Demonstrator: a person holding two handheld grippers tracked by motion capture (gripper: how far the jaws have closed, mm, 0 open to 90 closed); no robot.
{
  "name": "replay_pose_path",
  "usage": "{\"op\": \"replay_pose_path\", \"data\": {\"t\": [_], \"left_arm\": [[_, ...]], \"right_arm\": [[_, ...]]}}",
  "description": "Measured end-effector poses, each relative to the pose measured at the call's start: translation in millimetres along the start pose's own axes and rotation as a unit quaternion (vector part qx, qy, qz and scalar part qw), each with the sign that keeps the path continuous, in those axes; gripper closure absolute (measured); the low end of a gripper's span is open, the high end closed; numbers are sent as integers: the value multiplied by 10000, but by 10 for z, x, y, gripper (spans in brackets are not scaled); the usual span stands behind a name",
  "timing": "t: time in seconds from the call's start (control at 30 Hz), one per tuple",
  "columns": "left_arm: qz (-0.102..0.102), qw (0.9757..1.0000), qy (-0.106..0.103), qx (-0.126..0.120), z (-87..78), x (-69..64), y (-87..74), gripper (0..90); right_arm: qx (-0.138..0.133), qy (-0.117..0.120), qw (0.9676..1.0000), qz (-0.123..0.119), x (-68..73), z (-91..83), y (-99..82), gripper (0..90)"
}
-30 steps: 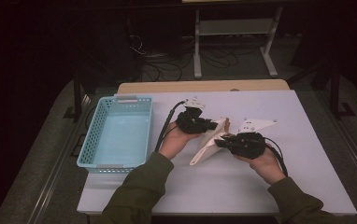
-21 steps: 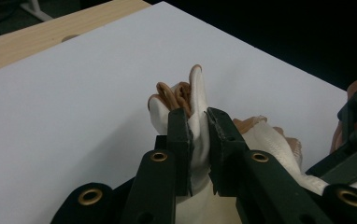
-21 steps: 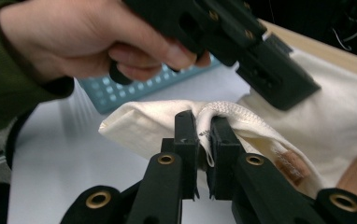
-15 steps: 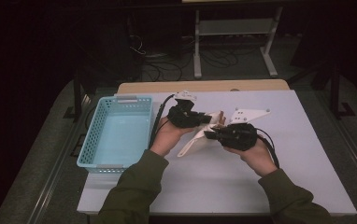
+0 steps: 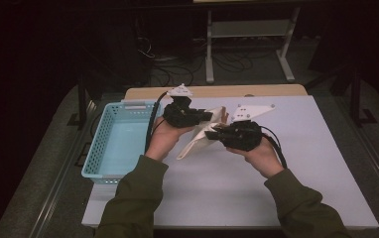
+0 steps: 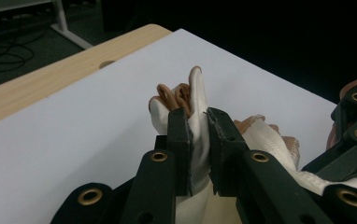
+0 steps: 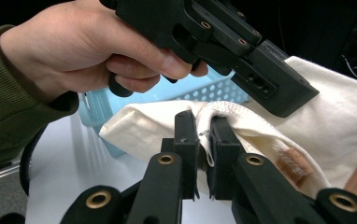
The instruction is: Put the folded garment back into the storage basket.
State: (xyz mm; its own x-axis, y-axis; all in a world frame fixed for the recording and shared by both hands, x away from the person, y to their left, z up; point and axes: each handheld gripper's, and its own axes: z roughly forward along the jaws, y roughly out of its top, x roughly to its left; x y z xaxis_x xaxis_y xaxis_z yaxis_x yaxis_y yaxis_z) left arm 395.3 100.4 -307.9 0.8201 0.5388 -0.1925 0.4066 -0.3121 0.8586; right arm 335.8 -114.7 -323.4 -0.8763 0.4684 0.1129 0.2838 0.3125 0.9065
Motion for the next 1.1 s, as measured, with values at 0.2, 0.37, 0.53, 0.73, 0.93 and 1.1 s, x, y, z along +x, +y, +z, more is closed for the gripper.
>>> {"op": "replay_pose_path", "data": {"t": [0.2,0.37,0.53,0.73,0.93,1.1], "left_arm": [[-41,9998,145,-99,-167,146,-6,794],[-111,9994,283,-167,-297,251,-29,793],[-136,9990,395,-182,-382,323,-42,793],[-151,9980,591,-164,-468,407,-67,793],[-135,9969,742,-215,-592,497,-85,793],[-196,9954,885,-316,-713,576,-106,793]], "right_arm": [[22,66,9999,-98,20,130,146,827],[64,102,9998,-131,18,261,231,827],[127,140,9997,-177,36,392,322,827],[207,208,9993,-234,62,539,425,827],[291,292,9987,-297,98,694,528,826],[274,357,9983,-360,126,800,603,827]]}}
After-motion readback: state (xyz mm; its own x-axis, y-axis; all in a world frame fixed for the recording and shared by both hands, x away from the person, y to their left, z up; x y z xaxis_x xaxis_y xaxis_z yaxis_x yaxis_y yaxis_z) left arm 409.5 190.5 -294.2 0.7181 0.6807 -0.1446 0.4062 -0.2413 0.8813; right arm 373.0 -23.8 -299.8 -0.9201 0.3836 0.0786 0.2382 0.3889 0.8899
